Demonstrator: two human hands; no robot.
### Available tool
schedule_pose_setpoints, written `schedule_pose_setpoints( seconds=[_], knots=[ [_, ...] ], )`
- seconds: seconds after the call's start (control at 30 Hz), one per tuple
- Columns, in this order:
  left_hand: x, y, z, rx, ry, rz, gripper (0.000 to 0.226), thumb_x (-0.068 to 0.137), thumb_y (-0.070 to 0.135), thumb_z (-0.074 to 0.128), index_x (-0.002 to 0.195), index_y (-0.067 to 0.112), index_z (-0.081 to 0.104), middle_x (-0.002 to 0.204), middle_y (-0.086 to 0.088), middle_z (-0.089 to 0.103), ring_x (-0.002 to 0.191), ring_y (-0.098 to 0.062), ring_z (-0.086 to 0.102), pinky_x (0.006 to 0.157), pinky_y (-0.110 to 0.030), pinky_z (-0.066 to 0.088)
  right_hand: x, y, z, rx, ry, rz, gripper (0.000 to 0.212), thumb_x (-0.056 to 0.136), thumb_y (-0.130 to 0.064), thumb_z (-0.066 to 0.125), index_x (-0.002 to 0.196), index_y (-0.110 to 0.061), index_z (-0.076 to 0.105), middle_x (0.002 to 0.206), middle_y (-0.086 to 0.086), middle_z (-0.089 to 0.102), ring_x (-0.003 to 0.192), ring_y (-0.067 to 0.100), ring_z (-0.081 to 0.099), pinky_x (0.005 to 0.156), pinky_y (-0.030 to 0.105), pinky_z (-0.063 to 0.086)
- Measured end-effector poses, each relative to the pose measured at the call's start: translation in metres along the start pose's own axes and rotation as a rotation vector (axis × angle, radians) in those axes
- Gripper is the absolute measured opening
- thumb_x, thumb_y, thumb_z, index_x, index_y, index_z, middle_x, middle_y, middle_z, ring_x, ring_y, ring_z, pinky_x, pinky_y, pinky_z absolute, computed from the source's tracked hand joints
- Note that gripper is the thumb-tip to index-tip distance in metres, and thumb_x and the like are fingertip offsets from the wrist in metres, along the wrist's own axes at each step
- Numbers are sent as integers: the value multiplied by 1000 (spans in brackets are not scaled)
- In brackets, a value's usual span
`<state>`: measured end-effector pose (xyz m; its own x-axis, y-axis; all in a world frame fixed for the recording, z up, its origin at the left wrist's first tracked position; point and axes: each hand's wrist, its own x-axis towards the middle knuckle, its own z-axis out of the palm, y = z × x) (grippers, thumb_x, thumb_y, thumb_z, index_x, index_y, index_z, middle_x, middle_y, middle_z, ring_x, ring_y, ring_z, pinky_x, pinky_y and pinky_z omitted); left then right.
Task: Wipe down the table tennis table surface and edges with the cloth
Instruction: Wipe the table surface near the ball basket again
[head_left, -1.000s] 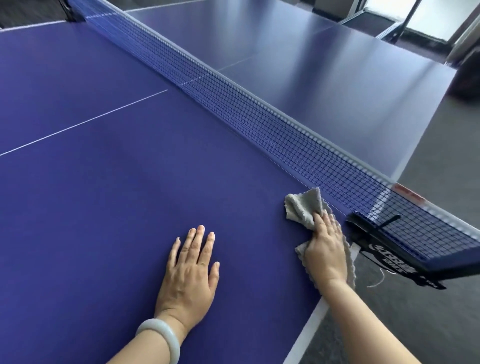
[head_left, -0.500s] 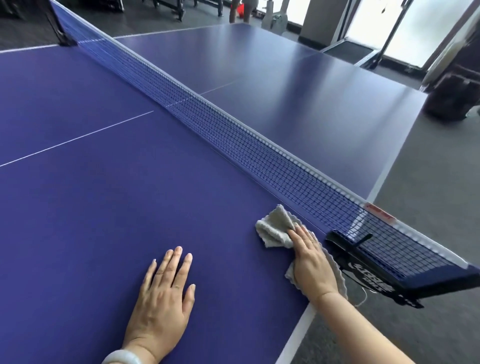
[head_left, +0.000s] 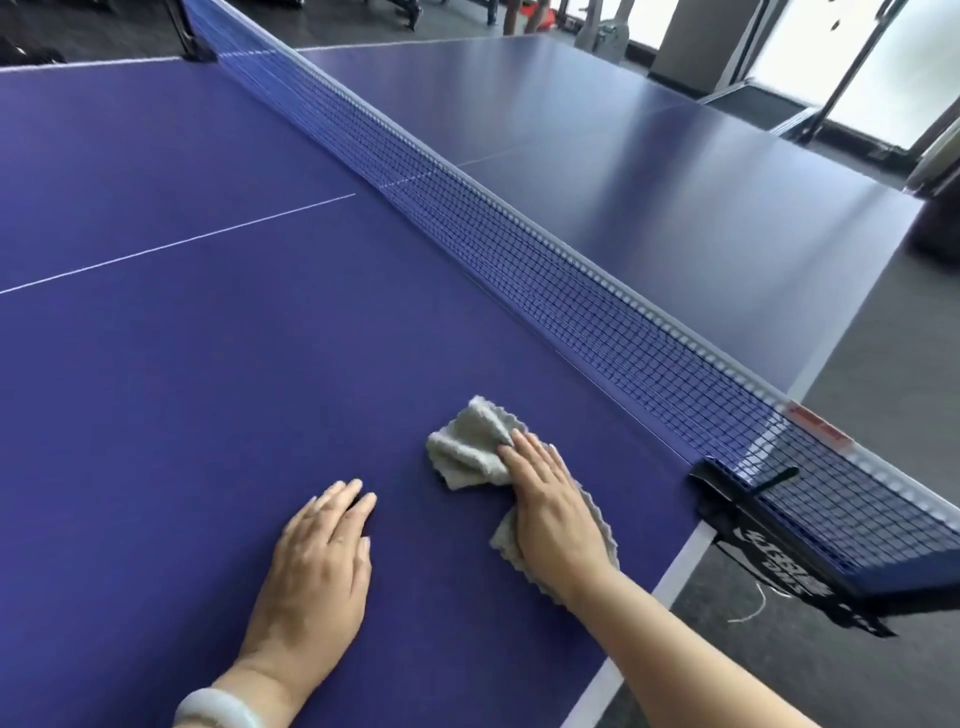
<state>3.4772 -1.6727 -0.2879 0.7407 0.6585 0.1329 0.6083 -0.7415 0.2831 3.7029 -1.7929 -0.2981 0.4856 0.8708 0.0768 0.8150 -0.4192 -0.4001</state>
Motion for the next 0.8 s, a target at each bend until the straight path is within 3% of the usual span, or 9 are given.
schedule_pose_setpoints(
  seconds=[0.1, 0.17, 0.33, 0.47, 0.53, 0.6, 0.7, 0.8],
  knots=[
    [-32, -33, -8, 51, -25, -147, 77, 104, 44, 9, 124, -6, 63, 134, -23, 58, 123, -41, 56, 102, -55, 42, 27, 17, -5, -2, 108, 281, 55, 101, -6, 27, 155, -19, 30, 165, -4, 13, 150, 3, -1, 115, 13, -16],
    [-56, -52, -13, 94, -2, -248, 83, 102, 50, 4, 129, -6, 59, 138, -25, 53, 127, -43, 52, 101, -61, 40, 37, 20, -3, -24, 110, 358, 59, 98, -5, 27, 156, -17, 25, 166, -3, 9, 152, 8, -2, 120, 21, -13],
    [-75, -52, -17, 139, -25, -325, 74, 101, 47, 5, 145, 2, 43, 153, -16, 38, 140, -34, 38, 113, -57, 27, 26, -13, 7, -11, 59, 414, 68, 97, -19, 45, 158, -19, 14, 166, -2, -3, 152, 12, -10, 123, 31, -8],
    [-73, -52, -17, 121, -31, -321, 63, 97, 37, 19, 147, 6, 42, 156, -11, 34, 144, -30, 33, 116, -54, 24, -44, -83, 34, 95, -182, -97, 79, 85, -57, 22, 156, -21, 22, 164, -5, 2, 152, 12, -6, 123, 31, -5],
    [-76, -53, -18, 122, -20, -321, 62, 97, 35, 18, 148, 7, 41, 157, -10, 33, 145, -29, 31, 117, -54, 25, -74, -87, 35, 82, -280, -384, 70, 95, -57, 23, 153, -19, 34, 163, -4, 13, 153, 11, 6, 123, 31, 2],
    [-78, -55, -19, 114, -15, -325, 62, 97, 35, 17, 149, 9, 39, 158, -8, 31, 147, -27, 28, 119, -52, 23, -71, -59, 18, 47, -296, -503, 59, 103, -47, 19, 151, -18, 38, 163, -3, 19, 152, 11, 12, 123, 31, 5],
    [-78, -59, -18, 95, 6, -335, 61, 98, 34, 16, 149, 9, 40, 158, -8, 32, 147, -27, 29, 119, -51, 22, -47, -2, -8, 1, -80, -236, 45, 103, -12, 37, 148, -15, 43, 159, -2, 28, 150, 15, 22, 124, 29, 7],
    [-81, -58, -16, 100, 6, -333, 62, 98, 34, 15, 149, 10, 40, 158, -8, 32, 147, -27, 28, 120, -51, 22, -28, 16, -9, -15, 50, 137, 49, 101, -3, 37, 148, -11, 42, 161, 2, 27, 151, 14, 16, 123, 26, 1]
  ],
)
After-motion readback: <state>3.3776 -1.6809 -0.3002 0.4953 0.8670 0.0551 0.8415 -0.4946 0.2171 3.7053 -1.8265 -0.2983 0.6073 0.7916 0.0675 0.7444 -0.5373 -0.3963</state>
